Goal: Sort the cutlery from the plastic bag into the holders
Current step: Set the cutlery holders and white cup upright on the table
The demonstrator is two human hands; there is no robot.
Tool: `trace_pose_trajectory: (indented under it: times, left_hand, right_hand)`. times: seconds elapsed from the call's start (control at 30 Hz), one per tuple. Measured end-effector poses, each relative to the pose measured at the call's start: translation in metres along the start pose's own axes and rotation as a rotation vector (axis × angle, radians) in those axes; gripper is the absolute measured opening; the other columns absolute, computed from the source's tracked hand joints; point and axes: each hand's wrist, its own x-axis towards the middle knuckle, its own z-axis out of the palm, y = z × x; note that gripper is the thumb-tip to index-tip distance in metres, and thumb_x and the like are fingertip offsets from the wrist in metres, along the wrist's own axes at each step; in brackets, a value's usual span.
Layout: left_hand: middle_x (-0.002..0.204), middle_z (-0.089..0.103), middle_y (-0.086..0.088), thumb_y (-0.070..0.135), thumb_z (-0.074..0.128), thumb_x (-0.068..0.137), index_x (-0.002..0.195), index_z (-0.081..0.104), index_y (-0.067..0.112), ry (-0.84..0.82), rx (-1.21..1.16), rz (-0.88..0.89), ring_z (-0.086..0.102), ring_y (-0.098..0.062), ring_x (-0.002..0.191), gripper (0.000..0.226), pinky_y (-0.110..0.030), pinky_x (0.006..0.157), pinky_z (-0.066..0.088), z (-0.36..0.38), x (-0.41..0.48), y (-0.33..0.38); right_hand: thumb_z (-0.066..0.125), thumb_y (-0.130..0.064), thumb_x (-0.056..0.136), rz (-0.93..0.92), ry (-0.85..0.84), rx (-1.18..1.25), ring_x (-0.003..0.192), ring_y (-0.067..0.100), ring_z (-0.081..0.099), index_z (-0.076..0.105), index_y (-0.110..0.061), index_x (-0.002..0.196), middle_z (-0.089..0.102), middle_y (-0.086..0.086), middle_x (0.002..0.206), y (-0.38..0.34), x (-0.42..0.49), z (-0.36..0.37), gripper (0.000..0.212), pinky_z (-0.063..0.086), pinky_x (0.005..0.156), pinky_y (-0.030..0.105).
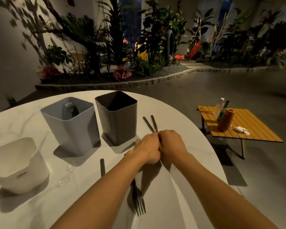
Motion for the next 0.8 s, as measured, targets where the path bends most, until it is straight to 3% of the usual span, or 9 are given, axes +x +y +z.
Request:
trace_pose_trajectory:
  times: [0.1,0.23,0.4,0.53,0.63,0.7,0.8]
  left_hand:
    - [0.134,0.055,-0.005,0.008,0.06,0.093,0.14,0.044,0.02,-0.017,0.01,0.022,0.05,-0.028,0.129,0.051,-0.051,0.114,0.036,0.006,-0.018,0.003]
    - [0.129,0.055,-0.003,0.01,0.059,0.095,0.136,0.046,0.024,-0.041,0.029,0.043,0.048,-0.027,0.129,0.045,-0.052,0.12,0.026,0.015,-0.051,0.011]
    - [0.14,0.055,-0.003,0.011,0.063,0.097,0.15,0.036,0.026,-0.042,-0.008,0.057,0.051,-0.03,0.131,0.062,-0.053,0.116,0.036,0.014,-0.091,0.033]
    - [0.154,0.043,-0.005,0.011,0.068,0.095,0.157,0.026,0.021,0.063,-0.025,0.104,0.052,-0.031,0.132,0.075,-0.042,0.107,0.047,-0.006,-0.12,0.062]
    - [0.141,0.046,-0.008,0.013,0.062,0.098,0.147,0.035,0.017,0.208,0.032,0.161,0.059,-0.027,0.108,0.057,-0.038,0.089,0.054,-0.029,-0.141,0.08]
    - [0.128,0.048,-0.007,0.015,0.057,0.1,0.131,0.045,0.017,0.339,0.07,0.188,0.055,-0.023,0.09,0.033,-0.037,0.076,0.049,-0.042,-0.157,0.087]
    - [0.122,0.047,-0.006,0.023,0.052,0.103,0.12,0.046,0.015,0.49,0.068,0.213,0.052,-0.025,0.087,0.02,-0.041,0.074,0.047,-0.061,-0.185,0.089]
  right_hand:
    - [0.064,-0.023,0.09,-0.05,0.005,-0.111,0.093,0.025,0.064,0.064,-0.016,0.102,0.068,0.005,0.102,-0.005,-0.017,-0.002,0.014,0.049,0.08,0.032]
    - [0.062,-0.023,0.096,0.029,-0.012,-0.041,0.107,0.032,0.058,0.048,-0.009,0.123,0.06,0.012,0.116,-0.013,-0.057,-0.011,0.033,0.042,0.076,0.034]
    - [0.068,-0.021,0.094,0.22,-0.008,0.194,0.106,0.031,0.061,0.044,-0.01,0.124,0.061,0.013,0.121,-0.016,-0.102,-0.034,0.04,0.044,0.074,0.033]
    - [0.066,-0.013,0.094,0.237,0.081,0.25,0.096,0.024,0.062,0.048,-0.011,0.126,0.063,0.011,0.118,-0.012,-0.131,-0.077,0.037,0.055,0.08,0.032]
    - [0.059,-0.011,0.096,0.178,0.164,0.268,0.087,0.022,0.056,0.053,-0.01,0.117,0.064,0.011,0.109,-0.017,-0.152,-0.123,0.022,0.049,0.07,0.033]
    - [0.056,-0.012,0.098,0.143,0.201,0.284,0.085,0.024,0.055,0.055,-0.009,0.109,0.064,0.011,0.103,-0.025,-0.165,-0.15,0.012,0.045,0.068,0.034]
    - [0.057,-0.012,0.095,0.075,0.253,0.301,0.086,0.028,0.059,0.061,-0.008,0.102,0.065,0.011,0.1,-0.041,-0.187,-0.181,0.008,0.046,0.068,0.035]
